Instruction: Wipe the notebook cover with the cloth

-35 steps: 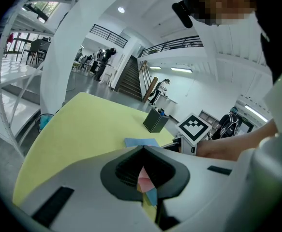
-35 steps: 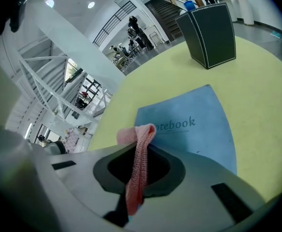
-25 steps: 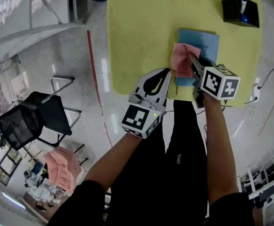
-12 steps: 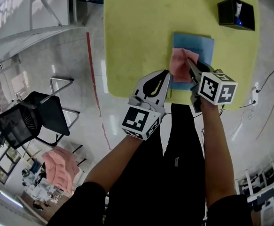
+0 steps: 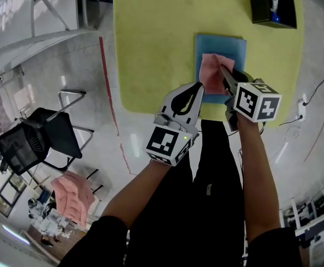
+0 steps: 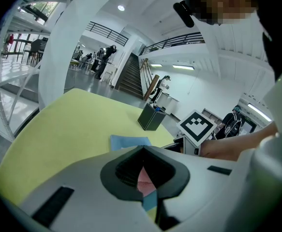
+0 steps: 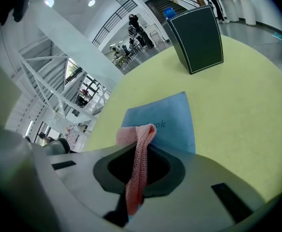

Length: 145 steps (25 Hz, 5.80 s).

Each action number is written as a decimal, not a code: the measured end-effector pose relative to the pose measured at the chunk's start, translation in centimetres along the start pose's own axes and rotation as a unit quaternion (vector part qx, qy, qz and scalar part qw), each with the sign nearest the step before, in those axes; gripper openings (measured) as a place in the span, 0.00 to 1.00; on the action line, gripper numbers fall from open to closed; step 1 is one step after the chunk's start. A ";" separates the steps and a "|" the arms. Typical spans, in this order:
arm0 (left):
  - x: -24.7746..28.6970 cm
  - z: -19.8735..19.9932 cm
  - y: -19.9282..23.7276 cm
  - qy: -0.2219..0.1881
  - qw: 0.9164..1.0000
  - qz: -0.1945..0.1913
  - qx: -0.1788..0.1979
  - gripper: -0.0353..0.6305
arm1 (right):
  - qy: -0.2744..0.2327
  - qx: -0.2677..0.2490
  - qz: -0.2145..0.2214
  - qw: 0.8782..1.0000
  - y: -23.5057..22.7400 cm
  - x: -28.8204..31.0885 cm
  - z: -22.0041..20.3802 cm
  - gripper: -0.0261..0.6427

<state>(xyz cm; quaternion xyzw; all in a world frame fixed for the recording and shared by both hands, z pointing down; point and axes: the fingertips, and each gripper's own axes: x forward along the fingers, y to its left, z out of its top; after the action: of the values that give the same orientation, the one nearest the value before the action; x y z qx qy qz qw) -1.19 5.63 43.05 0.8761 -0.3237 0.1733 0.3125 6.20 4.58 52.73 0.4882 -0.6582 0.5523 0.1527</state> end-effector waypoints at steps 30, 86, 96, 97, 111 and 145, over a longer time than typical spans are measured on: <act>2.5 0.9 -3.6 0.000 1.000 -0.002 0.009 0.08 | -0.007 -0.006 -0.014 1.000 -4.2 -3.7 0.0 0.10; -5.6 0.5 4.0 -0.040 0.995 0.080 -0.037 0.08 | -0.008 0.035 0.093 0.995 8.6 0.0 -3.7 0.10; -5.7 0.0 4.9 -0.031 0.996 0.067 -0.046 0.08 | 0.018 0.032 0.058 0.998 7.0 2.2 -6.0 0.10; -5.6 -0.2 4.8 -0.029 0.996 0.065 -0.046 0.08 | 0.019 0.032 0.060 0.997 6.9 2.3 -6.1 0.10; -5.1 -0.3 4.7 -0.020 0.998 0.050 -0.035 0.08 | 0.015 0.012 0.038 0.999 6.2 1.7 -6.2 0.10; -2.9 -0.4 0.5 -0.016 0.999 0.042 -0.012 0.08 | -0.011 0.056 0.030 0.998 1.7 -1.6 -5.6 0.10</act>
<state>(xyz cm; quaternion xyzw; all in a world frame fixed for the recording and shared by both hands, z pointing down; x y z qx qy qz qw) -3.71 6.89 42.07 0.8607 -0.3669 0.1685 0.3102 3.65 10.11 52.53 0.4823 -0.6422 0.5872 0.1007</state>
